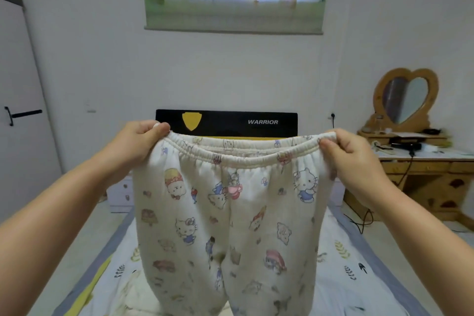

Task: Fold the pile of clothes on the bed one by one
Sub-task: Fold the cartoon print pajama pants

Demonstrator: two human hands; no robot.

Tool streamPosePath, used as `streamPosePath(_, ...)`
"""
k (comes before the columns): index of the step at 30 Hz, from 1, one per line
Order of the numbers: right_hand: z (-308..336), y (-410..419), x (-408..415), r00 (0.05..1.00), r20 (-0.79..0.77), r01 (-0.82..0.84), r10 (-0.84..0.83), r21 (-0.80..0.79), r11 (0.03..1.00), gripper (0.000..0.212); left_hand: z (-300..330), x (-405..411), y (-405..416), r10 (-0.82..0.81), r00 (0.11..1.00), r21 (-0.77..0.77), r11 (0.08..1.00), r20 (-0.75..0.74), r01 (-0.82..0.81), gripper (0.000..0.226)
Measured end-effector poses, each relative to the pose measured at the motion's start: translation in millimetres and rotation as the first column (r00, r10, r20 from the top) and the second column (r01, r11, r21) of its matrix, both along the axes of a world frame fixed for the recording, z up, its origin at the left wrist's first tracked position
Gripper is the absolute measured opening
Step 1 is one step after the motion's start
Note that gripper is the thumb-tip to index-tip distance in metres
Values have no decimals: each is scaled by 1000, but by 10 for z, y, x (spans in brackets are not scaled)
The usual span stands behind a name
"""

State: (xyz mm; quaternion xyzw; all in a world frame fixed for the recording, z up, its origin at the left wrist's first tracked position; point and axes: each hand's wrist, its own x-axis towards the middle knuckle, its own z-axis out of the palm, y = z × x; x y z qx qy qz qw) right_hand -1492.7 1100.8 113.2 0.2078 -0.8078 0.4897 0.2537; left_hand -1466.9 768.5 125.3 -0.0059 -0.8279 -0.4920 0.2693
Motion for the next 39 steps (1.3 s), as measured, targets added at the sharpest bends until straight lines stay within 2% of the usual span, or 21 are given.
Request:
streamPosePath(4, 376, 4, 230, 986, -150, 66, -76, -72, 995, 19, 453, 226, 60, -60, 988, 0, 998, -144, 60, 25)
streamPosePath(9, 958, 56, 519, 957, -282, 3, -61, -204, 979, 24, 1029, 400, 101, -48, 911, -23, 999, -411, 42, 24)
streamPosePath(14, 1207, 36, 629, 939, -313, 56, -141, -265, 963, 17, 1183, 377, 192, -99, 877, -76, 995, -469, 72, 28)
streamPosePath(17, 948, 72, 524, 964, -190, 135, -184, -245, 960, 19, 913, 146, 232, -92, 919, -58, 996, -382, 75, 30)
streamPosePath(20, 358, 187, 388, 985, 6, 170, -173, -214, 962, 21, 326, -167, 299, -106, 975, -46, 994, -197, 99, 30)
streamPosePath(23, -399, 337, 274, 956, 190, 254, -224, -153, 955, 19, -401, -407, 484, -151, 989, -91, 984, 13, 151, 29)
streamPosePath(28, -1625, 697, 101, 850, 428, 367, -307, -64, 928, 16, -1444, -678, 921, -206, 939, -146, 956, 277, 253, 25)
streamPosePath(31, -2205, 949, 16, 791, 511, 422, -336, -60, 904, 18, -1969, -871, 1184, -260, 882, -173, 921, 392, 348, 9)
streamPosePath(32, -2365, 1036, -13, 774, 529, 439, -349, -51, 897, 19, -2127, -934, 1268, -265, 863, -186, 909, 430, 372, 10)
streamPosePath(34, -2663, 1226, -81, 744, 560, 457, -365, -26, 889, 15, -2440, -1079, 1438, -273, 810, -214, 876, 518, 432, 37)
streamPosePath(35, -2804, 1329, -119, 731, 572, 460, -371, -12, 888, 13, -2587, -1161, 1529, -271, 794, -236, 859, 545, 455, 42)
streamPosePath(37, -3065, 1544, -188, 704, 602, 460, -377, 18, 888, 6, -2864, -1322, 1738, -251, 794, -286, 838, 554, 465, 35)
streamPosePath(39, -3289, 1734, -236, 676, 643, 447, -361, 32, 894, 11, -3113, -1470, 1949, -208, 821, -312, 853, 532, 418, 33)
